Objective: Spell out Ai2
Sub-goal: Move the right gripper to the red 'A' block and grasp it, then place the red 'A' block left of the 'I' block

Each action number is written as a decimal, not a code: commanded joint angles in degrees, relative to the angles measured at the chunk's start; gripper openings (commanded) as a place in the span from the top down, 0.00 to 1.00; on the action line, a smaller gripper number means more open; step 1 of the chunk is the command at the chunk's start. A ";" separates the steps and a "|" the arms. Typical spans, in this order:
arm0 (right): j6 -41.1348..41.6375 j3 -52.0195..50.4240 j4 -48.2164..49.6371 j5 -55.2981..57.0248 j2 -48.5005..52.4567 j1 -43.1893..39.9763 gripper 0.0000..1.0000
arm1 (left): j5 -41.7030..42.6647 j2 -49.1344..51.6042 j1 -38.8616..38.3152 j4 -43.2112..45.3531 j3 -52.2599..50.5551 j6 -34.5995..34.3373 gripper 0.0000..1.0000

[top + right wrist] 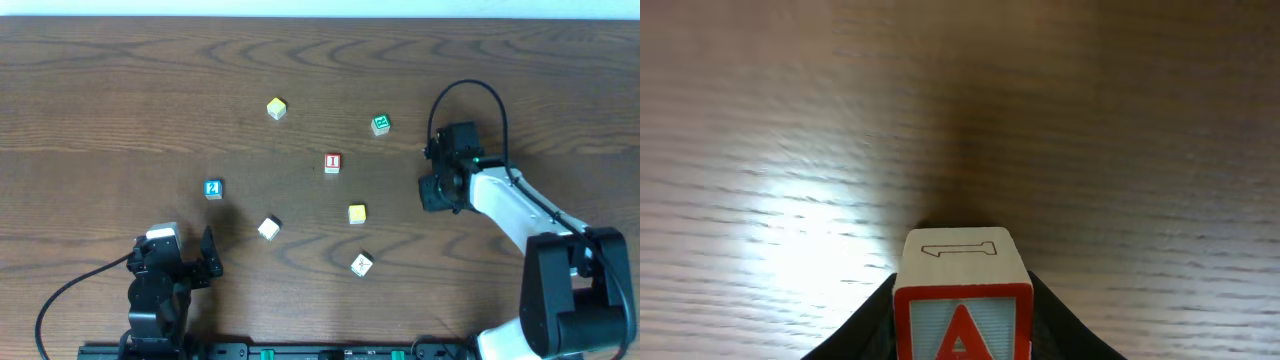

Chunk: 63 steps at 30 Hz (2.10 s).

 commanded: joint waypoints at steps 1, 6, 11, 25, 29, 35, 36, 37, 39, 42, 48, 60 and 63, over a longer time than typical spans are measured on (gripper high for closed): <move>3.89 6.80 -0.61 -2.21 0.35 2.45 0.69 | 0.04 -0.33 0.35 0.07 -0.94 0.79 0.05; 8.87 16.39 -1.07 -2.23 0.37 9.70 0.72 | 0.04 -0.33 0.35 0.07 -0.94 0.79 0.05; 12.41 25.40 -0.90 -2.23 2.03 18.27 0.76 | 0.04 -0.33 0.35 0.07 -0.94 0.79 0.05; 19.50 40.74 -7.98 3.23 19.56 31.41 0.72 | 0.04 -0.33 0.35 0.07 -0.94 0.79 0.05; 24.98 40.70 -9.27 3.61 20.83 31.30 0.72 | 0.04 -0.33 0.35 0.07 -0.94 0.81 0.05; 25.66 40.70 -9.64 3.61 23.02 31.58 0.75 | 0.04 -0.33 0.35 0.07 -0.94 0.79 0.05; 25.94 40.70 -9.66 3.61 23.76 31.63 0.75 | 0.04 -0.33 0.35 0.07 -0.94 0.81 0.05; 26.25 40.70 -9.92 3.56 24.06 31.63 0.75 | 0.04 -0.33 0.35 0.07 -0.94 0.81 0.04; 27.47 40.70 -10.36 3.58 24.98 31.63 0.76 | 0.04 -0.33 0.35 0.07 -0.94 0.79 0.05; 29.59 40.68 -10.49 3.98 25.66 31.63 0.77 | 0.04 -0.33 0.35 0.07 -0.94 0.79 0.05; 33.38 40.70 -9.90 6.29 25.68 32.04 0.75 | 0.04 -0.33 0.35 0.04 -0.94 0.79 0.05; 34.62 40.70 -8.59 7.72 26.62 33.81 0.76 | 0.04 -0.33 0.35 0.07 -0.94 0.79 0.05; 34.86 40.70 -8.46 7.82 26.62 33.81 0.76 | 0.04 -0.33 0.35 0.07 -0.94 0.79 0.05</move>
